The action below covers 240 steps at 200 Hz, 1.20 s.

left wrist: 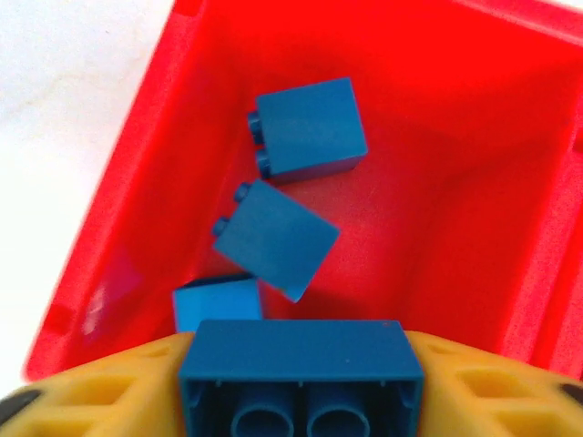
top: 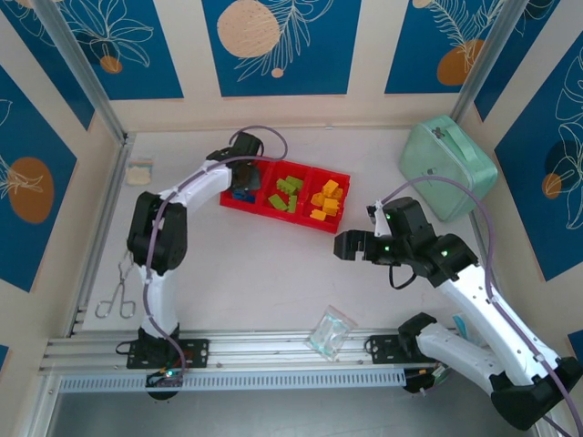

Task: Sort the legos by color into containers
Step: Place the lego in the container, then reset both arms

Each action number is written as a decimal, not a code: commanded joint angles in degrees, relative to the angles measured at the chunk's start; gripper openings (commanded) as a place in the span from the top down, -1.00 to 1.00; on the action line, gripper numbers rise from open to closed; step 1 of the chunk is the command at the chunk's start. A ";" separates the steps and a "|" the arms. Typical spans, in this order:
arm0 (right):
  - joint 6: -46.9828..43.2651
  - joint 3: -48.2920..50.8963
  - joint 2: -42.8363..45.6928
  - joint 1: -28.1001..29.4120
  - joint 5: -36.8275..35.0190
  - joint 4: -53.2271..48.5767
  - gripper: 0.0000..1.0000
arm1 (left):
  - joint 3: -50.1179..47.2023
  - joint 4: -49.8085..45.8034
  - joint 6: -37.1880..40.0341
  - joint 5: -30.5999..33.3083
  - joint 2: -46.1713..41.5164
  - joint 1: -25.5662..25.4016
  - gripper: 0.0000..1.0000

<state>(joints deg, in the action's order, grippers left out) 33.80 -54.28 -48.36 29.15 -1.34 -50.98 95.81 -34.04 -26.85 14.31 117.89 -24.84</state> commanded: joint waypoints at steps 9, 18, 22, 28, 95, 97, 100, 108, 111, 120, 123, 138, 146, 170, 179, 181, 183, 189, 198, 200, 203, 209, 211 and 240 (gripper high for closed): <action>-2.17 -0.76 0.30 -0.80 -0.11 -1.22 -0.98 | 2.59 -2.23 1.26 -0.36 -0.95 0.54 -0.59; -3.01 -0.48 -0.20 -0.74 1.14 -0.80 -0.98 | 0.85 -1.11 1.19 1.13 -3.29 0.54 -0.79; -3.16 -0.60 -0.60 -0.71 0.95 -0.98 -0.98 | -0.26 -0.45 1.02 2.05 -4.57 0.50 -0.86; -3.02 -0.56 -1.10 -0.63 0.28 -1.08 -0.98 | -2.41 0.87 1.09 3.47 -6.85 0.54 -0.98; -12.16 7.64 0.09 -0.85 -9.63 12.95 -0.98 | -45.09 29.73 10.11 0.96 -51.48 0.55 -0.99; -12.94 8.86 0.61 -0.85 -10.23 14.16 -0.98 | -47.40 30.99 10.16 0.72 -53.43 0.55 -0.99; -13.93 9.70 1.28 -0.78 -10.97 15.98 -0.98 | -50.18 32.97 10.16 0.42 -56.17 0.50 -0.99; -17.28 13.36 3.23 -0.54 -13.28 21.09 -0.98 | -56.95 37.88 10.09 0.44 -63.45 0.57 -0.99; -18.65 14.57 4.00 -0.50 -14.27 22.99 -0.98 | -59.21 39.19 10.06 0.84 -66.05 0.55 -0.99; -22.97 19.25 6.34 -0.40 -16.40 28.73 -0.98 | -64.75 41.61 11.05 2.23 -72.77 0.50 -0.99; -24.68 20.69 6.93 -0.41 -17.14 30.60 -0.98 | -66.47 41.68 11.26 3.10 -74.76 0.53 -0.99; -30.61 26.42 8.62 -0.99 -21.60 38.37 -0.98 | -71.50 37.71 12.91 10.25 -82.16 0.57 -0.99; -32.18 28.98 8.42 -2.11 -23.47 42.72 -0.98 | -73.66 35.96 14.47 13.24 -84.78 0.58 -0.98; -31.92 36.80 5.53 -8.08 -19.56 58.77 -0.98 | -78.99 34.54 16.31 21.73 -90.02 0.58 -0.98; -32.31 40.11 3.29 -9.72 -19.20 67.22 -0.98 | -81.16 35.95 17.00 23.88 -91.60 0.58 -0.99; -32.53 40.87 2.53 -10.20 -18.95 69.17 -0.98 | -81.71 36.80 17.47 23.98 -91.95 0.58 -0.99; -32.76 41.44 1.79 -10.50 -18.61 71.04 -0.98 | -82.24 37.41 18.02 24.05 -92.29 0.52 -0.98; -33.57 43.29 -0.80 -11.93 -17.63 75.92 -0.98 | -83.71 39.19 19.60 24.19 -93.13 0.58 -0.98; -33.77 43.83 -4.95 -14.14 -17.35 80.45 -0.98 | -85.35 42.48 21.24 24.63 -94.14 0.66 -0.98; -33.92 43.30 -5.55 -14.36 -17.50 79.90 -0.98 | -85.62 43.05 21.87 24.32 -94.37 0.67 -0.99; -34.50 42.66 -6.38 -14.59 -16.74 78.84 -0.98 | -86.28 44.34 23.09 23.87 -94.48 0.71 -0.98; -36.14 41.81 -8.39 -15.63 -14.57 79.93 -0.98 | -87.37 46.99 25.01 22.82 -94.44 0.76 -0.99; -36.43 41.74 -9.05 -15.86 -14.17 80.50 -0.98 | -87.75 47.91 25.38 22.66 -94.29 0.76 -0.98; -36.78 40.99 -16.77 -18.65 -11.89 90.45 -0.98 | -91.39 57.89 28.38 22.57 -86.89 2.14 -0.98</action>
<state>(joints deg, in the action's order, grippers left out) -0.34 -11.77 -61.14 12.38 -17.10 23.46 6.96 11.49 -3.73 35.40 26.06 -24.29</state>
